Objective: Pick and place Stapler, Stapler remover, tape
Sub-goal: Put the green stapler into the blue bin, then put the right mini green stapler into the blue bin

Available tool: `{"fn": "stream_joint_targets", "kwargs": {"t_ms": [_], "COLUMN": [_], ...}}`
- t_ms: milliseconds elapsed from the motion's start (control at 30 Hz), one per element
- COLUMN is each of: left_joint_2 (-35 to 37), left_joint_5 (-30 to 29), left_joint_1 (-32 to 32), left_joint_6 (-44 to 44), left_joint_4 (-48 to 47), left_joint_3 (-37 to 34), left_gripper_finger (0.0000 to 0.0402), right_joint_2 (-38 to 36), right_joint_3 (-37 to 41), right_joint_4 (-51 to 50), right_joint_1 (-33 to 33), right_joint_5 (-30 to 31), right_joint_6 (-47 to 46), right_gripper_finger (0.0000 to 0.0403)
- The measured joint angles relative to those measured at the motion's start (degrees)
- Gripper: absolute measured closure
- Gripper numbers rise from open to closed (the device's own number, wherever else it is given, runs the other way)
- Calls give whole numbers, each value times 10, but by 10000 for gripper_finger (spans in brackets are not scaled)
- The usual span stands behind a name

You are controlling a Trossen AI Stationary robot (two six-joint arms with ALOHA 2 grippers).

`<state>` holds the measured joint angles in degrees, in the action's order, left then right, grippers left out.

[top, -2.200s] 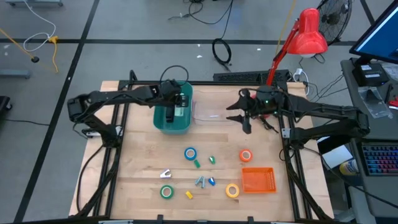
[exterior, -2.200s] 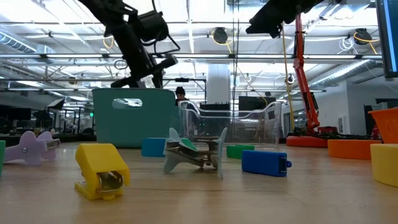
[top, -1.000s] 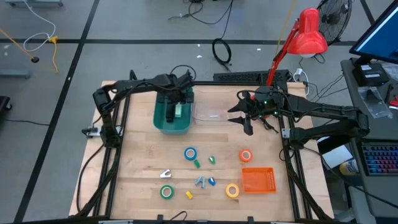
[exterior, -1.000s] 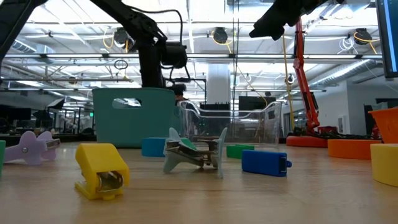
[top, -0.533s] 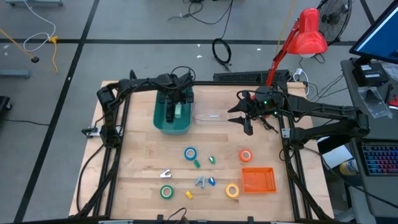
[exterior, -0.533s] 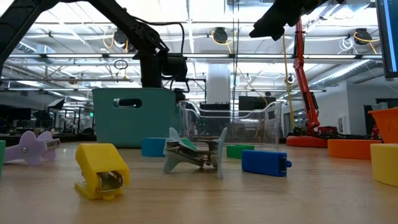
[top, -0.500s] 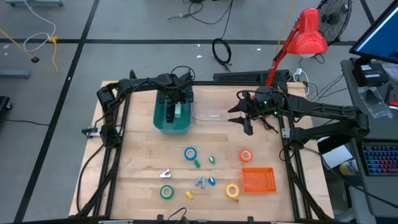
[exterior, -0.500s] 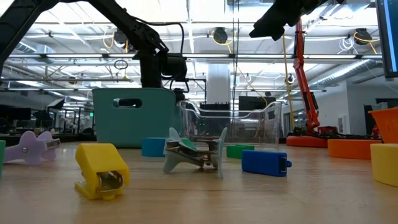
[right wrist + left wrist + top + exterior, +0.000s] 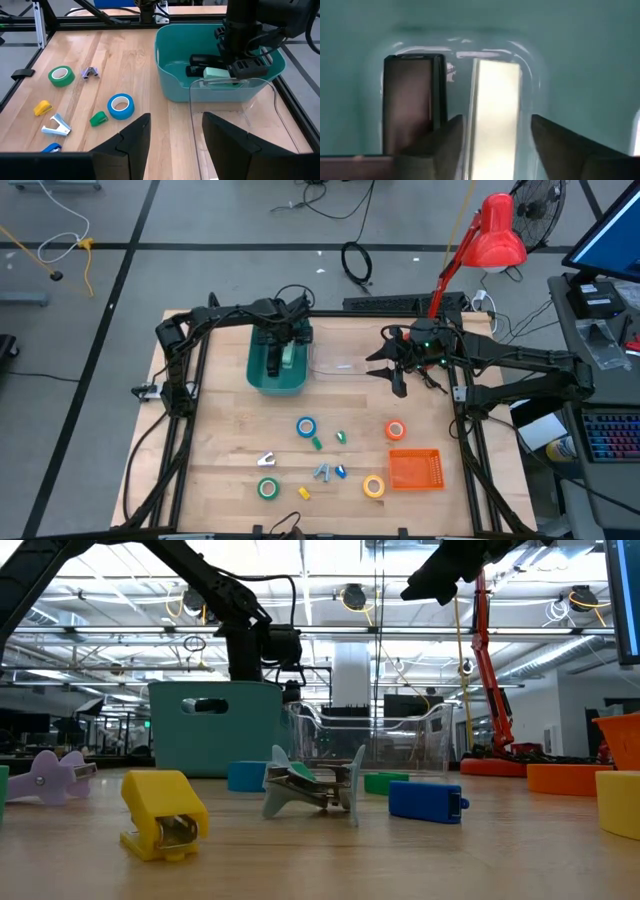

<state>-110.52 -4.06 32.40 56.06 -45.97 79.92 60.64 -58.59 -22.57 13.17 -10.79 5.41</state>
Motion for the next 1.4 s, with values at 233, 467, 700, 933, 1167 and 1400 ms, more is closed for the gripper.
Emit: {"fn": "stream_joint_targets", "kwargs": {"t_ms": [233,467,700,933,1167,1400], "left_joint_2": [0,23,130,267,311,298], "left_joint_5": [26,42,-12,-66,-112,-114], "left_joint_1": [1,3,-15,-147,-325,-451], "left_joint_6": [-8,-9,0,-37,-91,-106], "left_joint_4": [-3,-4,-5,-12,-40,-41], "left_joint_3": [0,-1,-1,0,0,0], "left_gripper_finger": [73,52,57,51,50,50], "right_joint_2": [0,0,0,0,0,0], "right_joint_3": [0,0,0,0,0,0], "right_joint_4": [0,0,0,-1,0,0], "right_joint_1": [0,0,0,0,0,-2], "right_joint_5": [0,0,0,0,1,1], "right_joint_6": [-1,-13,-15,-19,-47,-59], "right_gripper_finger": [232,232,232,232,232,232]}}
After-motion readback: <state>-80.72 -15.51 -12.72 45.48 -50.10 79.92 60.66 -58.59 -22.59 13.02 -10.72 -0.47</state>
